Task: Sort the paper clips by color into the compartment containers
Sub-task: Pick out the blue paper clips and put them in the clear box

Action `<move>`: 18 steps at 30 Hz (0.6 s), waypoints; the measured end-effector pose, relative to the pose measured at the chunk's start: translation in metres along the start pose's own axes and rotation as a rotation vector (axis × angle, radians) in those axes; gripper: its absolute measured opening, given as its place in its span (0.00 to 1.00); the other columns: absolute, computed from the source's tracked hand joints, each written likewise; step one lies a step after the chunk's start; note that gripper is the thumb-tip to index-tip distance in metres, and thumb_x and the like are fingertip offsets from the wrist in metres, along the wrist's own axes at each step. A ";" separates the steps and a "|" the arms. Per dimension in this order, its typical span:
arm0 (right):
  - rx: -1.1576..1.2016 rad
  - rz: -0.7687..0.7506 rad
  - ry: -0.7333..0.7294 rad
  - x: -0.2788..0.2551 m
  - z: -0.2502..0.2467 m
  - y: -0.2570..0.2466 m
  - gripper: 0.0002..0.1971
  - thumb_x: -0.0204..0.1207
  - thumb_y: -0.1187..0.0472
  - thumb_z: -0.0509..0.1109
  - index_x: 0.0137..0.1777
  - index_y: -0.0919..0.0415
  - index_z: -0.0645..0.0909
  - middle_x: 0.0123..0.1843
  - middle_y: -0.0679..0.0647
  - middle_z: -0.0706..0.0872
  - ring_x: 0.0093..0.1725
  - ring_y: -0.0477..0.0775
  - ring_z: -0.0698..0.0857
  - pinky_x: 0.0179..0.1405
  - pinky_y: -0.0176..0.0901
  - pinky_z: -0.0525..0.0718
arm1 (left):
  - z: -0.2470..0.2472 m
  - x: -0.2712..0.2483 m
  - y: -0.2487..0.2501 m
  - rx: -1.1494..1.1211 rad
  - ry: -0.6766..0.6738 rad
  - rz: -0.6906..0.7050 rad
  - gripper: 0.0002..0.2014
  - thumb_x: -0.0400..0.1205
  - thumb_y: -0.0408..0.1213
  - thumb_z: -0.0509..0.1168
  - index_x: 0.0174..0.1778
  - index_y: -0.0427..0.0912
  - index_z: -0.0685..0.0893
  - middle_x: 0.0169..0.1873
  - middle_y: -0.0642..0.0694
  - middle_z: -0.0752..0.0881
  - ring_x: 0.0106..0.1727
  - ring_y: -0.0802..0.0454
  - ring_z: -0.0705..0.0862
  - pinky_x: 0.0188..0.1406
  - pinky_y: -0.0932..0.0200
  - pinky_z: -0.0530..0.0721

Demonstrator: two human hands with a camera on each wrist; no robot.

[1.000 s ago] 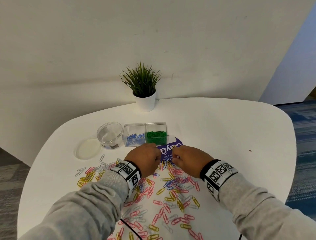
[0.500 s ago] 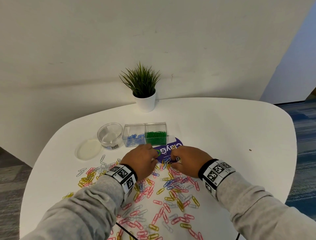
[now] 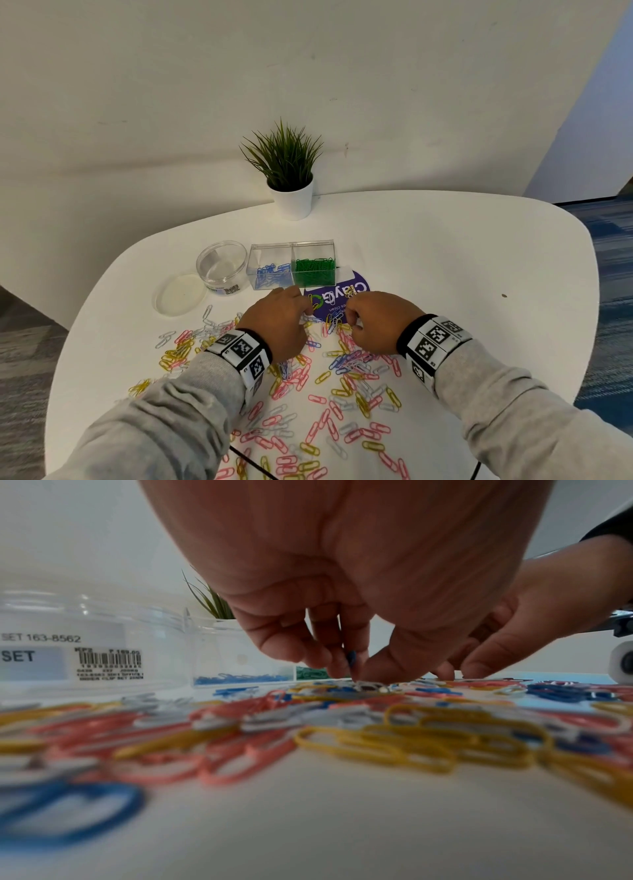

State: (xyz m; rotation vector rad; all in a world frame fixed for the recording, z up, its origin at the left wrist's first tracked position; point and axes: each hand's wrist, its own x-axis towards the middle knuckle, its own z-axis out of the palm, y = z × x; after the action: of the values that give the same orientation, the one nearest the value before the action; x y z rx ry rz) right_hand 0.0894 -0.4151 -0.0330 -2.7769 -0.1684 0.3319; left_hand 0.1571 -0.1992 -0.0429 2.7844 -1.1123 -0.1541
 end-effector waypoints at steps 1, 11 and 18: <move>-0.005 0.001 0.017 0.000 0.000 0.000 0.04 0.75 0.55 0.66 0.47 0.50 0.80 0.47 0.44 0.82 0.45 0.49 0.82 0.45 0.44 0.84 | 0.000 -0.001 0.000 0.002 0.003 0.006 0.15 0.78 0.42 0.64 0.61 0.52 0.82 0.55 0.52 0.79 0.57 0.50 0.77 0.56 0.52 0.81; -0.024 0.065 0.033 0.004 0.000 0.004 0.13 0.77 0.41 0.70 0.49 0.50 0.80 0.47 0.46 0.82 0.45 0.49 0.82 0.49 0.48 0.84 | -0.002 -0.007 0.002 0.052 0.033 -0.026 0.10 0.83 0.52 0.60 0.45 0.53 0.83 0.44 0.55 0.80 0.51 0.52 0.77 0.51 0.52 0.82; 0.011 0.033 0.031 0.003 0.001 0.005 0.08 0.80 0.51 0.69 0.56 0.49 0.81 0.57 0.46 0.83 0.52 0.48 0.81 0.51 0.42 0.80 | -0.003 -0.005 0.000 0.008 0.039 -0.040 0.10 0.85 0.47 0.61 0.56 0.52 0.84 0.52 0.52 0.81 0.57 0.50 0.78 0.55 0.54 0.81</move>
State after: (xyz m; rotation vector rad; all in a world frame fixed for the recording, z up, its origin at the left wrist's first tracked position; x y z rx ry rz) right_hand 0.0924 -0.4190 -0.0358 -2.7747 -0.1130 0.2963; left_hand 0.1534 -0.1953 -0.0396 2.8055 -1.0505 -0.0992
